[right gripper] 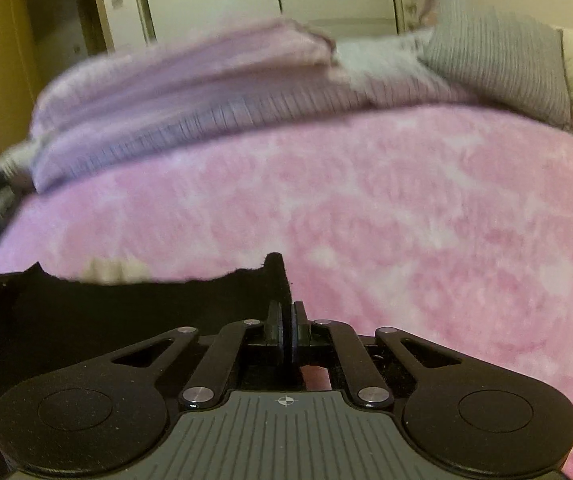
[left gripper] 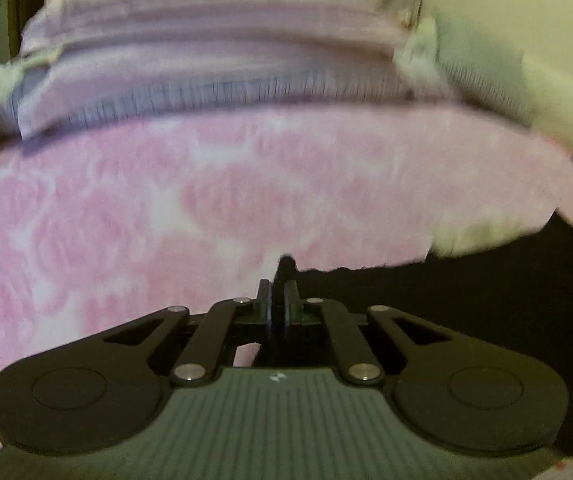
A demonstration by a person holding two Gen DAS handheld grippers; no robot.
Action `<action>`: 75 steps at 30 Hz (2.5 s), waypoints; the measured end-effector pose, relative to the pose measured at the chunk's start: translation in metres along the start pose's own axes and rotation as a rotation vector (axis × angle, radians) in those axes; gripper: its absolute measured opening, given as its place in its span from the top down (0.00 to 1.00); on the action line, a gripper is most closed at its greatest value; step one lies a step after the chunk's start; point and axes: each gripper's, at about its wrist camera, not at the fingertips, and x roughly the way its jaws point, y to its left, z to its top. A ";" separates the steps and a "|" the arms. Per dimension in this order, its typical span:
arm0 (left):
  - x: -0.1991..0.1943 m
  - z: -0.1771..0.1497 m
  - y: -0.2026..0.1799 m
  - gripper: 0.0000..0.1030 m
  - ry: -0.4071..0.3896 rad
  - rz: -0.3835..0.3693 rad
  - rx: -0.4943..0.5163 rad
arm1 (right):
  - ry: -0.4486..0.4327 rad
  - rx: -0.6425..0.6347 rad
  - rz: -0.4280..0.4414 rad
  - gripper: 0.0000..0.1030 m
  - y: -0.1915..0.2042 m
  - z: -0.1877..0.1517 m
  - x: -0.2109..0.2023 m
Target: Fold large clothes
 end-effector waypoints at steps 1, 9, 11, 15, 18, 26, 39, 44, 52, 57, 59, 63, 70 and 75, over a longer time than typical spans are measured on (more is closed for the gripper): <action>0.002 -0.002 0.001 0.89 0.014 0.011 -0.003 | 0.045 -0.014 -0.011 0.97 0.002 -0.002 0.006; -0.096 -0.026 0.052 0.63 -0.045 -0.023 -0.224 | -0.078 0.072 -0.116 0.51 -0.002 -0.029 -0.098; -0.129 -0.053 0.065 0.56 -0.023 -0.039 -0.315 | -0.092 0.170 -0.061 0.42 -0.011 -0.060 -0.135; -0.181 -0.116 0.081 0.53 0.034 -0.094 -0.527 | -0.062 0.393 -0.005 0.35 -0.024 -0.128 -0.181; -0.200 -0.151 0.084 0.50 0.055 -0.172 -0.740 | -0.057 0.535 0.023 0.34 -0.026 -0.157 -0.194; -0.195 -0.172 0.067 0.52 0.028 -0.224 -0.909 | -0.073 0.801 0.089 0.48 -0.032 -0.167 -0.172; -0.201 -0.160 0.029 0.88 0.013 0.031 -0.497 | -0.038 0.619 -0.036 0.76 -0.029 -0.165 -0.168; -0.223 -0.140 0.021 0.87 -0.024 0.172 -0.395 | -0.086 0.383 -0.244 0.58 0.002 -0.142 -0.201; -0.188 -0.131 -0.035 0.86 0.069 0.094 -0.188 | -0.035 0.047 -0.256 0.58 0.072 -0.153 -0.167; -0.183 -0.128 -0.049 0.85 0.115 0.150 -0.152 | 0.051 0.006 -0.298 0.56 0.078 -0.158 -0.154; -0.193 -0.124 -0.054 0.81 0.120 0.142 -0.152 | 0.079 0.026 -0.280 0.55 0.084 -0.149 -0.163; -0.222 -0.116 -0.074 0.70 0.091 0.141 -0.125 | 0.072 0.043 -0.259 0.43 0.109 -0.139 -0.202; -0.282 -0.117 -0.117 0.63 0.039 0.094 -0.070 | 0.072 0.003 -0.292 0.38 0.152 -0.137 -0.250; -0.321 -0.129 -0.137 0.61 0.008 0.066 -0.037 | 0.056 -0.004 -0.272 0.38 0.170 -0.153 -0.280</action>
